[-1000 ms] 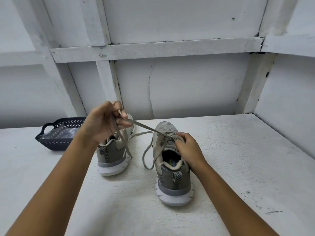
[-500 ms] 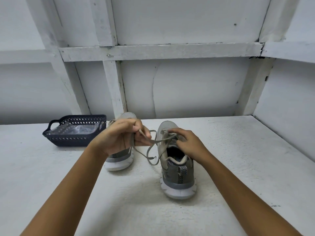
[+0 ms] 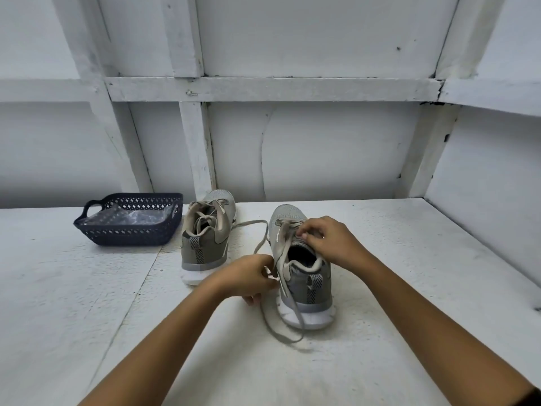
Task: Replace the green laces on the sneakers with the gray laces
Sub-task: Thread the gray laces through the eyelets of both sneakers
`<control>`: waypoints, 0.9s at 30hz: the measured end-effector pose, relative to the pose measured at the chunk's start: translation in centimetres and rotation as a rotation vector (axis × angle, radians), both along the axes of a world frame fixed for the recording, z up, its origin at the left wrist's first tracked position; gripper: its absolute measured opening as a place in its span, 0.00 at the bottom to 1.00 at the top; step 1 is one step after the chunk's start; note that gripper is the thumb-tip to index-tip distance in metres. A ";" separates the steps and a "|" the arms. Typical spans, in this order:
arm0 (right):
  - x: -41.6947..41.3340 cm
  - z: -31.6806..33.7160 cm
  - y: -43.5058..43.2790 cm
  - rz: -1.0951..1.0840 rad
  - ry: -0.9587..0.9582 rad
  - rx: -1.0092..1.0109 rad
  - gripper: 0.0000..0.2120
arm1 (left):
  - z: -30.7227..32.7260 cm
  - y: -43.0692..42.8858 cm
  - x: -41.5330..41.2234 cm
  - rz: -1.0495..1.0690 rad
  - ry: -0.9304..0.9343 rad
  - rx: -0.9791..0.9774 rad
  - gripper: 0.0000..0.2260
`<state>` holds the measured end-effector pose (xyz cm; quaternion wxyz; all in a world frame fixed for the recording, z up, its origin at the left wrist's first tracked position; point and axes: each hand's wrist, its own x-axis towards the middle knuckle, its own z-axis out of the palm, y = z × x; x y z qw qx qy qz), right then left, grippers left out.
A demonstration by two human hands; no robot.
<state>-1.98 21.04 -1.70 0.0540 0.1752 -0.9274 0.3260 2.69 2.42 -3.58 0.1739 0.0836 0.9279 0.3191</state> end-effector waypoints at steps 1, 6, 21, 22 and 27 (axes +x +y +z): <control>0.1 0.1 0.0 -0.003 -0.001 -0.008 0.08 | 0.0 0.2 0.0 -0.008 0.077 -0.047 0.04; 0.3 0.7 0.6 -0.036 -0.059 -0.148 0.08 | 1.8 -2.0 -0.6 0.002 0.194 -0.031 0.07; 1.9 7.9 -1.8 0.337 -0.316 -0.197 0.18 | 12.5 -3.9 -2.7 -0.083 -0.129 1.405 0.05; 2.2 7.9 -2.4 0.376 -0.311 -0.130 0.19 | 12.6 -3.3 -3.0 -0.056 -0.122 1.413 0.05; 1.9 7.3 -4.2 0.394 -0.337 -0.236 0.11 | 11.9 -1.9 -4.8 0.057 -0.080 1.468 0.08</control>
